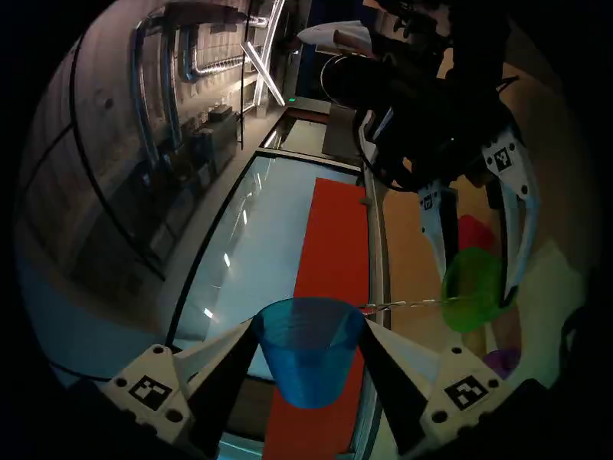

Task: Pour water

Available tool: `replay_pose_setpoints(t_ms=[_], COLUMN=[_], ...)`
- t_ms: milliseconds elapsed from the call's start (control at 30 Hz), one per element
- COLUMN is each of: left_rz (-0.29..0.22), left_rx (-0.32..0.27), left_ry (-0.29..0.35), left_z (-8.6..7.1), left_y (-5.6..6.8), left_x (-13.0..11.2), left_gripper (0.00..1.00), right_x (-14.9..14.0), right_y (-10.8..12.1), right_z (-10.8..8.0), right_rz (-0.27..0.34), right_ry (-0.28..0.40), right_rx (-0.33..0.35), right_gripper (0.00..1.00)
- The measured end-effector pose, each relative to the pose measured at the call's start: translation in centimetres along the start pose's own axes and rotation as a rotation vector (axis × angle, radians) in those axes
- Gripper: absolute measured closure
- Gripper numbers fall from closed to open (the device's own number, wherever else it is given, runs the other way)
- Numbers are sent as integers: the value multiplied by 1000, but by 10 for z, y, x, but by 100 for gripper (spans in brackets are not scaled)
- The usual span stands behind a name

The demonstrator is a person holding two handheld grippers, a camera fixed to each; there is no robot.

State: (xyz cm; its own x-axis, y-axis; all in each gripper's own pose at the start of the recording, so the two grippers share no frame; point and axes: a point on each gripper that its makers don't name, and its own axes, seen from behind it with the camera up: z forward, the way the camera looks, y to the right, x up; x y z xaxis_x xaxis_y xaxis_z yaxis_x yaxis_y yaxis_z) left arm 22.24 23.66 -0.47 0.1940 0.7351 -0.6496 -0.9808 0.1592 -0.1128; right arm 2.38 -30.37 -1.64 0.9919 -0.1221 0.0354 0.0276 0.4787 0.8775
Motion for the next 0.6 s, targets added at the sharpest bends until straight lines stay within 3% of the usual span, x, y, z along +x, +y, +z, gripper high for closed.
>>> replay_pose_setpoints(t_ms=[600], left_rz=[68], left_rx=[0], left_ry=[7], left_z=[0], left_y=[-2], left_x=[6], left_gripper=[12], right_x=[3], right_y=[0], right_z=[0], right_rz=[-4], right_ry=[6], right_rx=[0], right_gripper=[9])
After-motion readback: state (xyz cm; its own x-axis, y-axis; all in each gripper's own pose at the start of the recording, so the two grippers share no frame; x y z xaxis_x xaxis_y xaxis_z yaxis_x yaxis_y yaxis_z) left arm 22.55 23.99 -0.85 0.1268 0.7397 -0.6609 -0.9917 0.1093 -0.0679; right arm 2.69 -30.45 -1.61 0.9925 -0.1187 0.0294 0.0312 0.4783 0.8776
